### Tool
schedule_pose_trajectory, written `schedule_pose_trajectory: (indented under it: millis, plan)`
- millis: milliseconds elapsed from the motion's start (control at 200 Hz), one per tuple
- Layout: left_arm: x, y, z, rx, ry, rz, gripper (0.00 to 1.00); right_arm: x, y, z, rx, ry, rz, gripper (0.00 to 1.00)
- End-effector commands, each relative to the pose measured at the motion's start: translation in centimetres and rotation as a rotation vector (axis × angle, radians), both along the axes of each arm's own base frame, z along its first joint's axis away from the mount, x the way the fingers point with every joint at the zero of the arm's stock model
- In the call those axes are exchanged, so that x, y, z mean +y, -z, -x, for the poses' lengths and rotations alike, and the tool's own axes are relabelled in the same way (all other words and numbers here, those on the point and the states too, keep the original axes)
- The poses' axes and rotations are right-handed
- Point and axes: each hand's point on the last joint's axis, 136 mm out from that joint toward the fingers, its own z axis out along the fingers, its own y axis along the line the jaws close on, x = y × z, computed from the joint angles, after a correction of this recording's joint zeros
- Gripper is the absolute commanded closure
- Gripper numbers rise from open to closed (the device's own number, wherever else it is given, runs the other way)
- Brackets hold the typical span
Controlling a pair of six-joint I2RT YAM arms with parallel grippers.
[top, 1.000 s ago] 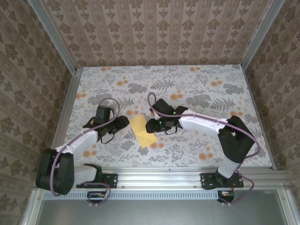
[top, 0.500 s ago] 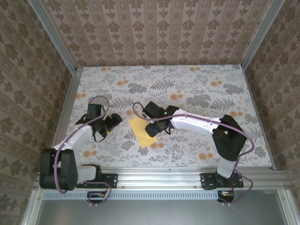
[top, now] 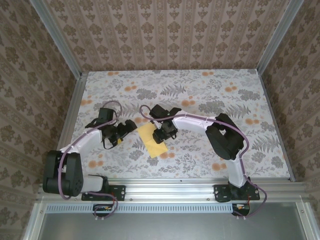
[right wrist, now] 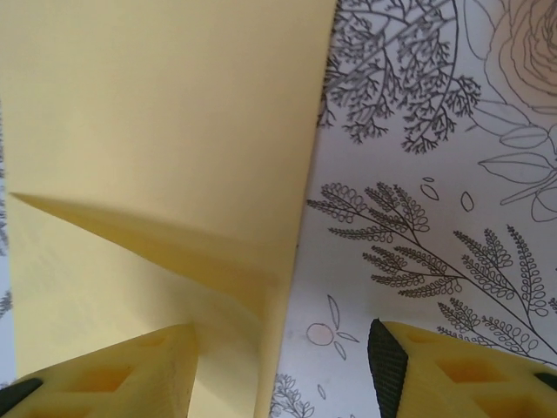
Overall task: Fold a paper plane with a square sheet of paper (pick it up from the middle)
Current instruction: Fold the triangle a second time at the center of the table.
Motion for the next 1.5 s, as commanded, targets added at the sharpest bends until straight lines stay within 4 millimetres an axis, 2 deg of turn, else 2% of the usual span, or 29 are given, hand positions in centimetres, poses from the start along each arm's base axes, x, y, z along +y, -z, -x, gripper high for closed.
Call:
schedule_pose_trajectory:
  millis: [0, 195, 390, 510, 585, 680, 770, 895, 1060, 1145, 1235, 1365, 1495]
  plan:
    - [-0.8, -0.2, -0.5, -0.026, 0.033, -0.007, 0.01, -0.7, 0.4, -0.4, -0.012, 0.049, 0.045, 0.41]
    - [-2.3, 0.0, -0.5, -0.071, 0.063, -0.003, 0.01, -2.9, 1.2, -1.3, -0.073, 0.151, 0.159, 0.39]
    - [-3.7, 0.3, 0.2, -0.079, 0.102, -0.003, 0.01, -5.0, 2.2, 0.2, -0.039, 0.203, 0.247, 0.35]
    - [-3.9, 0.8, 0.6, -0.077, 0.106, -0.024, 0.01, -6.3, 1.4, 0.8, -0.045, 0.27, 0.256, 0.34]
    - [-3.7, 1.1, 0.6, -0.072, 0.085, -0.026, 0.02, -6.7, 0.2, 1.0, -0.055, 0.318, 0.244, 0.34]
    - [-3.3, 1.5, 0.9, -0.06, 0.057, -0.033, 0.01, -5.8, -1.9, 0.8, -0.077, 0.325, 0.158, 0.34]
    - [-2.9, 1.8, 1.1, -0.048, 0.039, -0.051, 0.01, -4.0, -3.8, 0.8, -0.088, 0.264, 0.062, 0.34]
    - [-2.4, 1.9, 1.2, -0.042, 0.018, -0.062, 0.02, -1.1, -4.6, 1.5, -0.073, 0.122, 0.002, 0.39]
    - [-1.4, 1.9, 1.7, -0.039, -0.021, -0.075, 0.01, 1.4, -3.4, 2.0, -0.036, 0.009, -0.016, 0.49]
    - [-1.1, 1.9, 2.0, -0.036, -0.031, -0.075, 0.01, 2.5, -2.6, 1.7, -0.018, -0.021, -0.025, 0.61]
    - [-0.8, 1.9, 2.3, -0.033, -0.037, -0.075, 0.01, 3.6, -1.7, 1.5, 0.005, -0.046, -0.044, 0.69]
    - [-0.6, 1.7, 2.5, -0.037, -0.039, -0.074, 0.01, 4.2, -0.3, 1.2, 0.028, -0.039, -0.043, 0.73]
    - [-0.8, 1.4, 2.7, -0.044, -0.033, -0.064, 0.01, 3.2, 1.0, 0.6, 0.019, 0.028, -0.007, 0.69]
